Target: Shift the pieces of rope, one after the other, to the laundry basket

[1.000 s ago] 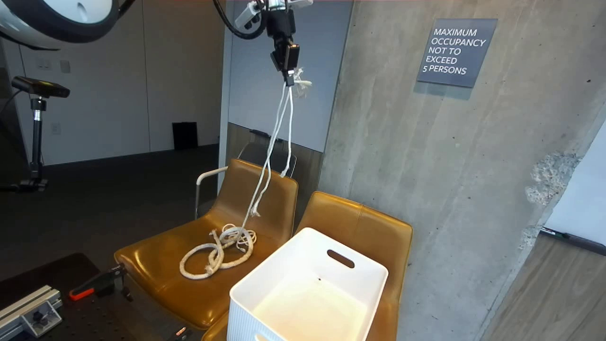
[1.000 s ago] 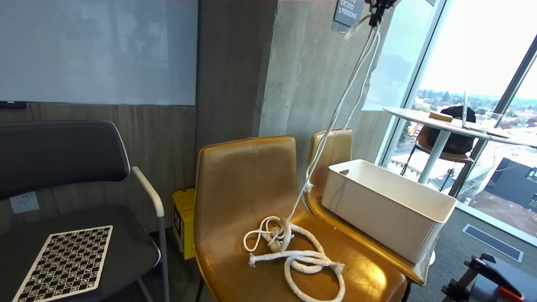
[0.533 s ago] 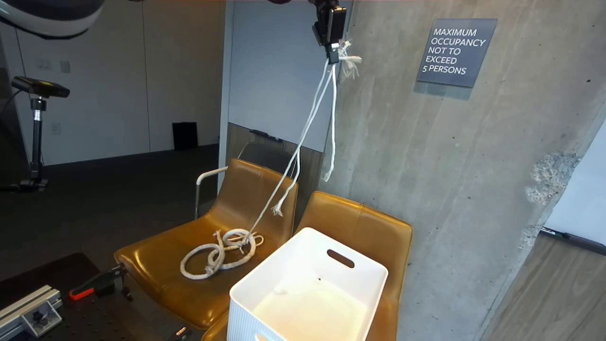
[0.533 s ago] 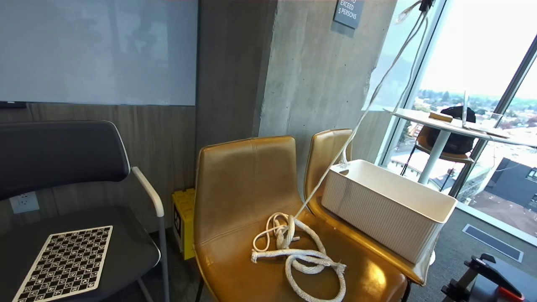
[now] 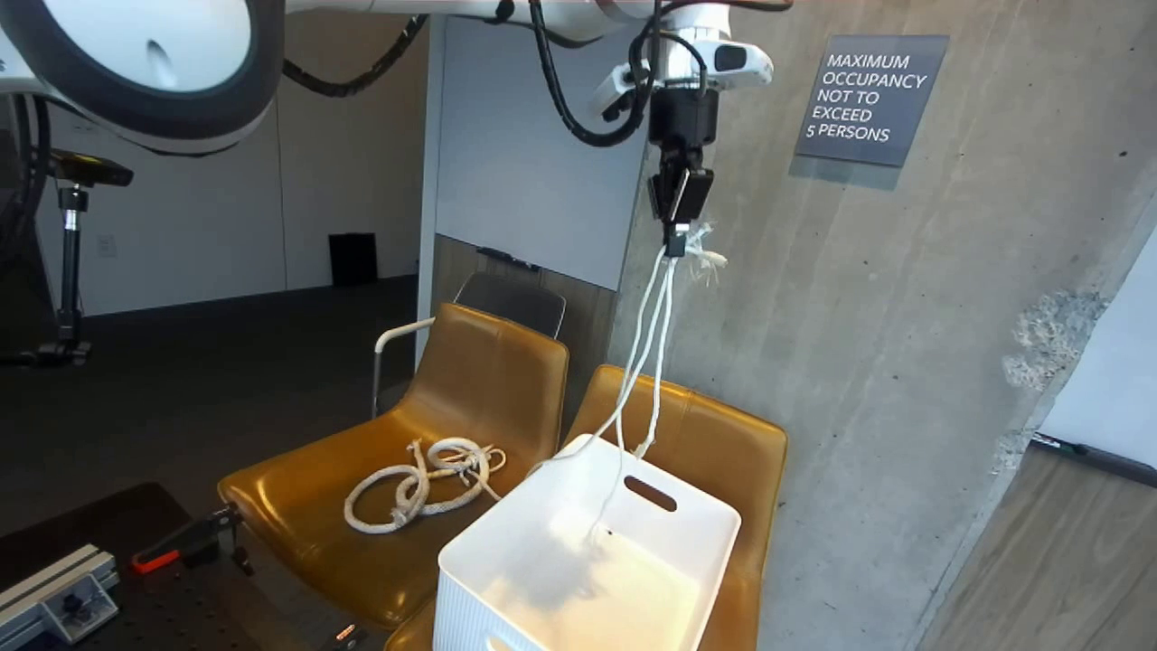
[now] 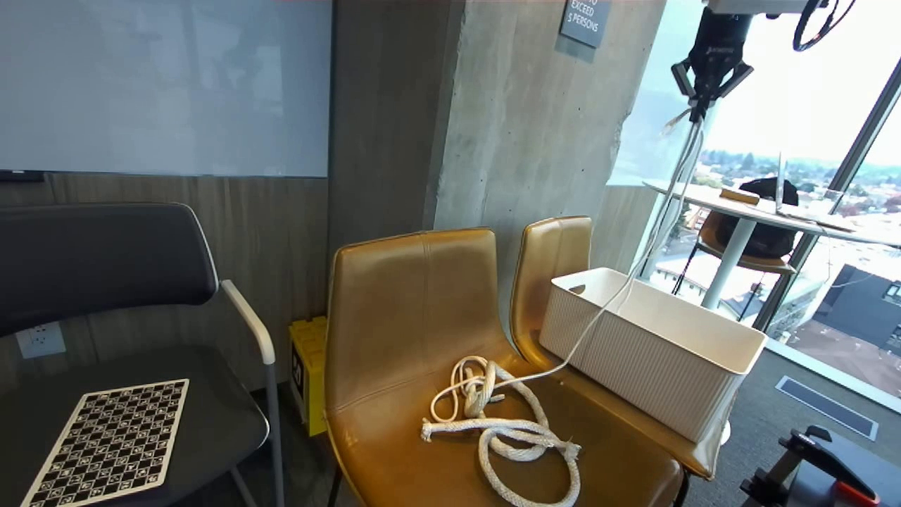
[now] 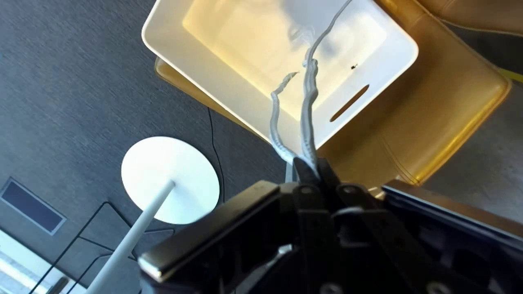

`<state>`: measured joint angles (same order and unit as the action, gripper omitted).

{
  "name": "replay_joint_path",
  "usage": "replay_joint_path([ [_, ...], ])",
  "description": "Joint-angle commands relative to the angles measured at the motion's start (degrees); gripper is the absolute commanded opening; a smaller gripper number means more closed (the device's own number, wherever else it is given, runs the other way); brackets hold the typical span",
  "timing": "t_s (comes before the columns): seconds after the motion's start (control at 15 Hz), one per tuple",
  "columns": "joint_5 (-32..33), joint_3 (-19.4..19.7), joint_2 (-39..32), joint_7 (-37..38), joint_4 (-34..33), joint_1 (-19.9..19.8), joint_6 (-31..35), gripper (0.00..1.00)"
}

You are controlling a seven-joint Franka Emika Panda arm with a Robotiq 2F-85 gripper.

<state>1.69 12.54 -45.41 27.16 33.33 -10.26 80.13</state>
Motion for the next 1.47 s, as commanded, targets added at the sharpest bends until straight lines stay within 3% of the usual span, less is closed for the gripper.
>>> replay_joint_path([
  [0.0, -2.04, -0.95, -5.63, 0.54, 0.06, -1.96, 1.13, 0.01],
  [0.4, -2.88, -1.27, -12.65, 0.18, 0.00, -3.38, 1.52, 0.01],
  [1.4, -3.79, -5.05, -13.72, -0.80, 0.42, -2.00, 6.88, 0.01],
])
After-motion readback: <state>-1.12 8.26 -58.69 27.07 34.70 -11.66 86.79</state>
